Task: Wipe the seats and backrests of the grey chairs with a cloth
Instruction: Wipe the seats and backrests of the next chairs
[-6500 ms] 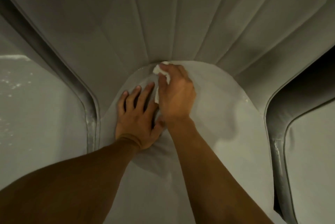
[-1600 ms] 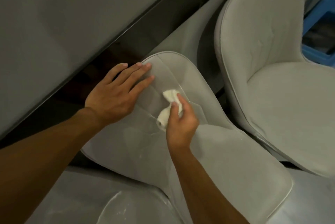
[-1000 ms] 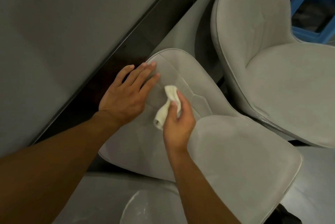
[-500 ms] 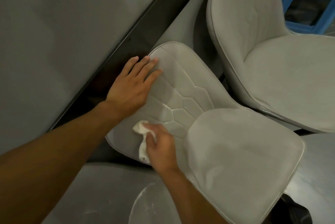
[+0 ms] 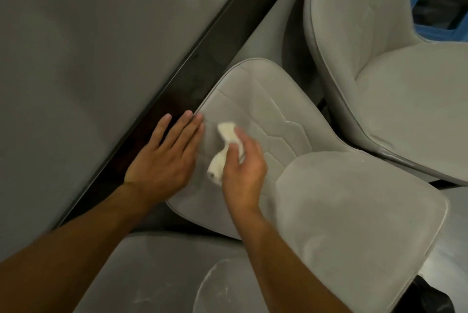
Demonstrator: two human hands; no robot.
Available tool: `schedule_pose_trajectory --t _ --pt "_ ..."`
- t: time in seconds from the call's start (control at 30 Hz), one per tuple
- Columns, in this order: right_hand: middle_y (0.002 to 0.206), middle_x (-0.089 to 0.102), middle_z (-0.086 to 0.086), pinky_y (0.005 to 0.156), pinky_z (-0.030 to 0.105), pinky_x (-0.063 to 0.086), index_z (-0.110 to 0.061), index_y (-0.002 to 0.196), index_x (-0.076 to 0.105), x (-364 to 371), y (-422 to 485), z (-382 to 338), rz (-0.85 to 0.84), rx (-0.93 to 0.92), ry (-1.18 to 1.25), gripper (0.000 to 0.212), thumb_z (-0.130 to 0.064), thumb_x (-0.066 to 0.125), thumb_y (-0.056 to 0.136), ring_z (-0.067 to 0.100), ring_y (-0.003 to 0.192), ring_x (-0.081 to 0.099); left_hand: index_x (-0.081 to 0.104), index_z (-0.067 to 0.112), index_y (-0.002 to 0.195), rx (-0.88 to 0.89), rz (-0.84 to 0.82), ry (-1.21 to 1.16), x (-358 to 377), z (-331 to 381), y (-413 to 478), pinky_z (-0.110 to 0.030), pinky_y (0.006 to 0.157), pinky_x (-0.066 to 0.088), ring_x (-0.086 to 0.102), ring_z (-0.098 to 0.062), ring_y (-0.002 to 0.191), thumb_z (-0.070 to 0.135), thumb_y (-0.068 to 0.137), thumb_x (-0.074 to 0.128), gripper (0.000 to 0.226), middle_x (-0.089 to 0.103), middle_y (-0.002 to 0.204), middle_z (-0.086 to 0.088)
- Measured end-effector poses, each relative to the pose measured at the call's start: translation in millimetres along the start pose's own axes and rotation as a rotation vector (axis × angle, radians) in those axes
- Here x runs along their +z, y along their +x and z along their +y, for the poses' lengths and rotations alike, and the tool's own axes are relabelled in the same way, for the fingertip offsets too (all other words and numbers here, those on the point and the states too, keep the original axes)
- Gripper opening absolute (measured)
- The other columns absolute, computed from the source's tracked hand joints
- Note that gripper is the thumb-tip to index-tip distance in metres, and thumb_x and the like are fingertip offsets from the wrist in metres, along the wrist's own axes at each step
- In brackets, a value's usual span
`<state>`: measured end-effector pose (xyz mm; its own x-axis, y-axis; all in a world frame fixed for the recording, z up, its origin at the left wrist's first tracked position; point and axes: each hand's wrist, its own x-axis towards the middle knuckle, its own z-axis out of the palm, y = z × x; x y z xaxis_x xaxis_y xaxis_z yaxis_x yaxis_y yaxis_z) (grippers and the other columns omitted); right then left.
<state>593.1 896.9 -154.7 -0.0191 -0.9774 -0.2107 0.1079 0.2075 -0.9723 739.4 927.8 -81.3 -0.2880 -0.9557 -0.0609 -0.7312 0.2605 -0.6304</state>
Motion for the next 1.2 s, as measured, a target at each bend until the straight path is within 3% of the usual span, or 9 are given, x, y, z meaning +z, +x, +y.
schedule_pose_trajectory --t 0.13,0.3,0.5,0.63,0.7,0.83,0.93,1.07,1.2 --pt "0.134 0.055 -0.005 0.094 0.004 0.042 -0.022 0.137 0.056 17 57 -40 0.069 -0.165 -0.139 0.035 -0.025 0.053 0.102 0.000 0.114 0.051 0.026 -0.001 0.157 -0.014 0.004 -0.018 4 2 5 -0.052 0.126 -0.001 0.014 -0.034 0.155 0.026 0.104 0.033 0.060 0.020 0.166 -0.019" --pt "0.138 0.049 -0.004 0.103 0.019 0.046 -0.025 0.137 0.055 14 31 -17 -0.257 -0.346 -0.374 0.037 -0.018 0.054 0.101 0.008 0.117 0.054 0.028 -0.001 0.157 0.002 0.048 0.035 6 2 4 -0.053 0.126 0.002 0.016 -0.034 0.155 0.027 0.104 0.036 0.060 0.026 0.164 -0.020" --pt "0.122 0.061 -0.004 0.097 0.033 0.049 -0.021 0.124 0.067 -36 -3 40 -0.470 -0.262 -0.345 0.033 -0.011 0.052 0.096 0.012 0.111 0.060 0.031 -0.001 0.155 -0.033 -0.004 0.024 3 2 4 -0.052 0.126 0.001 0.018 -0.035 0.154 0.024 0.103 0.039 0.059 0.032 0.162 -0.019" --pt "0.124 0.064 -0.003 0.104 0.025 0.044 -0.022 0.125 0.066 -52 13 34 -0.225 -0.094 -0.287 0.030 -0.014 0.056 0.097 0.007 0.111 0.058 0.060 0.006 0.128 -0.101 -0.055 -0.088 -18 13 25 -0.052 0.123 0.011 0.038 -0.038 0.143 0.031 0.096 0.050 0.041 0.051 0.143 -0.021" --pt "0.126 0.062 -0.003 0.103 0.023 0.044 -0.023 0.130 0.062 -51 29 22 -0.070 0.016 -0.188 0.032 -0.017 0.055 0.099 0.005 0.111 0.056 0.061 0.011 0.122 -0.048 -0.030 -0.130 -25 21 48 -0.054 0.121 0.018 0.038 -0.040 0.142 0.028 0.092 0.056 0.036 0.049 0.142 -0.022" --pt "0.132 0.057 -0.007 0.103 0.023 0.045 -0.023 0.138 0.055 -39 64 0 0.096 0.099 -0.037 0.036 -0.023 0.052 0.102 0.007 0.118 0.054 0.031 0.019 0.157 0.067 -0.003 -0.099 -24 17 113 -0.056 0.125 0.006 0.008 -0.038 0.155 0.031 0.098 0.041 0.061 0.015 0.167 -0.019" --pt "0.136 0.055 -0.007 0.103 0.020 0.040 -0.024 0.140 0.053 -28 83 10 0.156 0.110 -0.068 0.037 -0.024 0.051 0.103 0.007 0.120 0.052 0.006 0.022 0.162 0.056 -0.101 0.018 -10 8 142 -0.053 0.123 -0.011 -0.009 -0.036 0.156 0.036 0.105 0.024 0.062 -0.009 0.169 -0.016" --pt "0.131 0.062 0.001 0.103 0.021 0.041 -0.019 0.133 0.061 -20 43 67 -0.001 0.061 -0.178 0.035 -0.018 0.058 0.098 0.011 0.118 0.057 0.001 0.021 0.162 0.052 -0.092 0.010 -1 8 141 -0.053 0.121 -0.018 -0.009 -0.036 0.156 0.035 0.104 0.023 0.063 -0.011 0.168 -0.017" --pt "0.124 0.066 0.000 0.103 0.019 0.040 -0.017 0.124 0.067 -29 -19 112 -0.201 0.215 -0.272 0.030 -0.016 0.062 0.094 0.019 0.116 0.062 0.001 0.025 0.161 0.042 -0.114 -0.035 -2 6 144 -0.052 0.121 -0.019 -0.009 -0.036 0.156 0.039 0.104 0.024 0.063 -0.012 0.169 -0.015"
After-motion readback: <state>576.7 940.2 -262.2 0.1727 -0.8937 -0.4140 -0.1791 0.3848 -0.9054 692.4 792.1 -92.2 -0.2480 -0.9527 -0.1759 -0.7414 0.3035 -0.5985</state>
